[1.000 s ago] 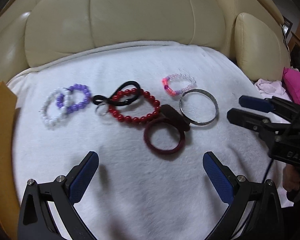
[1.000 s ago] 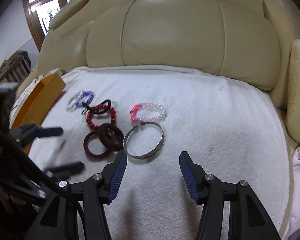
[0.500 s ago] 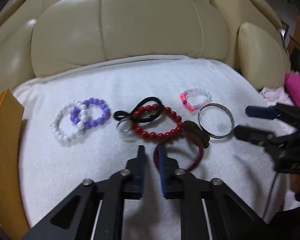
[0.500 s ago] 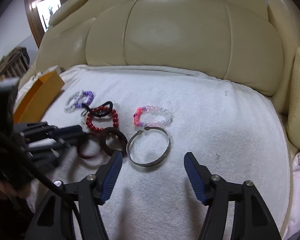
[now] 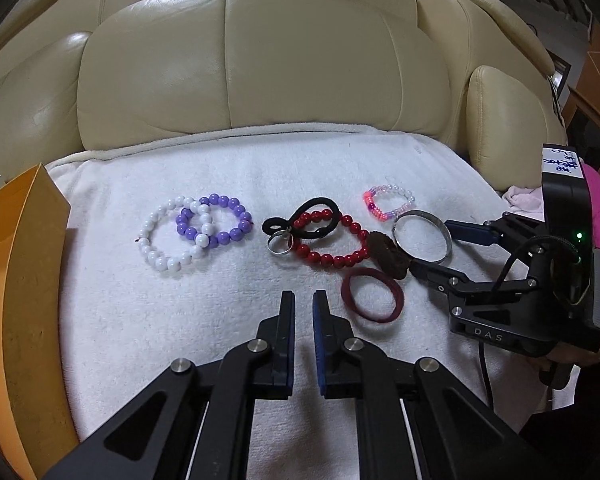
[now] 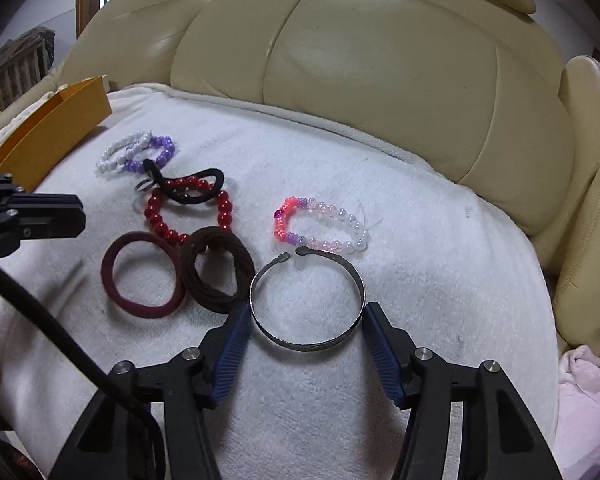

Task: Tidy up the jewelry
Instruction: 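Grasp the silver bangle with the right tool while the left tool grasps the dark red bangle, then lift both bangles and carry them over the orange box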

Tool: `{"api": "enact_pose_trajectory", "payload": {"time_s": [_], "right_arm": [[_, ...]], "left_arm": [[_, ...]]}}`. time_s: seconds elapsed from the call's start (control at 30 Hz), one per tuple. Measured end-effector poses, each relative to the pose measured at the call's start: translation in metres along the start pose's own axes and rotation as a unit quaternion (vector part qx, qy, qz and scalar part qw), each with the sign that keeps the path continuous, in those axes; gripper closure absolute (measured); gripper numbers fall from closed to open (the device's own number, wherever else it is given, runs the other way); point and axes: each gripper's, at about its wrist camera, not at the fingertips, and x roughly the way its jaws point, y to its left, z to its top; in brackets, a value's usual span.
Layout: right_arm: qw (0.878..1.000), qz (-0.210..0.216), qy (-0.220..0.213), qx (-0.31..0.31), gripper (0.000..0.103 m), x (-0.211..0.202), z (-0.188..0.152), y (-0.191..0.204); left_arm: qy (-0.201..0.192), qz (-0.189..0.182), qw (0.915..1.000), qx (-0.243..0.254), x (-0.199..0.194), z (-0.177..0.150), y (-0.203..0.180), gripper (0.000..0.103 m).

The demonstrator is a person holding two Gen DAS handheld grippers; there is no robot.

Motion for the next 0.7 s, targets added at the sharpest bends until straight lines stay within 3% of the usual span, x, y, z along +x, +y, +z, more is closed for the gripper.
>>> {"api": "enact_pose_trajectory", "payload": {"time_s": [0.1, 0.13, 0.17, 0.23, 0.37, 0.47, 0.5, 0.57, 0.63, 0.7], "right_arm": [[1.000, -0.004, -0.004, 0.004, 0.042, -0.005, -0.002, -0.003], [1.000, -0.005, -0.005, 0.006, 0.042, -0.007, -0.002, -0.005], [1.000, -0.009, -0.007, 0.011, 0.042, -0.010, -0.003, -0.009], [1.000, -0.014, -0.013, 0.024, 0.042, -0.016, -0.005, -0.018], [0.998, -0.010, -0.024, 0.066, 0.042, -0.027, -0.006, -0.039], [0.997, -0.011, -0.024, 0.077, 0.042, -0.029, -0.006, -0.044], [0.996, -0.012, -0.025, 0.079, 0.042, -0.029, -0.005, -0.044], [0.996, -0.009, -0.027, 0.083, 0.042, -0.031, -0.004, -0.045], [0.996, -0.004, -0.032, 0.087, 0.042, -0.032, -0.002, -0.046], [0.995, -0.002, -0.038, 0.090, 0.042, -0.035, -0.001, -0.047]], "left_arm": [[0.003, -0.017, 0.9998, 0.002, -0.003, 0.000, -0.003, 0.090], [0.010, -0.021, 0.9997, 0.006, -0.001, 0.000, -0.006, 0.075], [0.015, -0.019, 0.9997, 0.008, 0.000, -0.002, -0.010, 0.052], [0.015, -0.004, 0.9998, 0.012, 0.005, -0.003, -0.017, 0.035], [0.031, -0.004, 0.9992, 0.024, 0.023, -0.002, -0.032, 0.035], [0.012, 0.030, 0.9980, 0.054, 0.034, -0.001, -0.048, 0.035], [0.009, 0.032, 0.9980, 0.054, 0.035, -0.001, -0.049, 0.038], [-0.004, 0.039, 0.9982, 0.046, 0.034, 0.001, -0.045, 0.078], [-0.007, 0.039, 0.9987, 0.033, 0.033, 0.003, -0.036, 0.095], [-0.009, 0.023, 0.9996, 0.013, 0.029, 0.003, -0.027, 0.098]]}}
